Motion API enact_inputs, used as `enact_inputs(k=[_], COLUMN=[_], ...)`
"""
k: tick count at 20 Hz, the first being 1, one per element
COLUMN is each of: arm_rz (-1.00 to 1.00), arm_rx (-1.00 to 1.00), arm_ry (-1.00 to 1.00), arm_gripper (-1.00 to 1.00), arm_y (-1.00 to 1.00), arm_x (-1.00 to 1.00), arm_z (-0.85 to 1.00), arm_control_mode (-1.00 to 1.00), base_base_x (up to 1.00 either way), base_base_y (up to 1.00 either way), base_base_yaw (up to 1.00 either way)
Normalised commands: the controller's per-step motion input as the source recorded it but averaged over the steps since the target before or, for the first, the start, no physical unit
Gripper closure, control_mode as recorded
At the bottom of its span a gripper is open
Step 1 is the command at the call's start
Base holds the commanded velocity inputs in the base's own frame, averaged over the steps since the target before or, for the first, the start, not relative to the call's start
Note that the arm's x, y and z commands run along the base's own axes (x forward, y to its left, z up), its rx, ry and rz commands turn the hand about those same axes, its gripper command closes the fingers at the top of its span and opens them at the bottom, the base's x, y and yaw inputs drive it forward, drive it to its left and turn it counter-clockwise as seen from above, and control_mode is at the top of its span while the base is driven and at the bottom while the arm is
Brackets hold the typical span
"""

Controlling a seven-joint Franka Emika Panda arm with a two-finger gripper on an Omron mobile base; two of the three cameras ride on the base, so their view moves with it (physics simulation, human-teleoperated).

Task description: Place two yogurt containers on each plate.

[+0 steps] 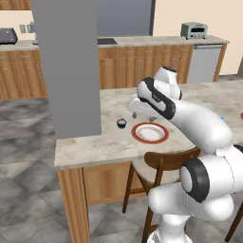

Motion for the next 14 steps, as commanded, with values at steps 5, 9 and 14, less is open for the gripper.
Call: enact_inputs(k=[5, 9, 14], arm_rz=[-0.11, -0.01, 0.00], arm_rx=[-0.10, 0.00, 0.00], arm_ry=[0.12, 0.00, 0.00], arm_gripper=[-1.00, -1.00, -1.00], arm_y=[0.27, 0.00, 0.00], arm_x=[0.43, 0.20, 0.37], arm_z=[-0.18, -0.32, -0.31], arm_control_mode=[-1.00, -1.00, -1.00], base_base_x=[0.00, 0.00, 0.00], base_base_y=[0.00, 0.00, 0.00], base_base_yaw=[0.00, 0.00, 0.00])
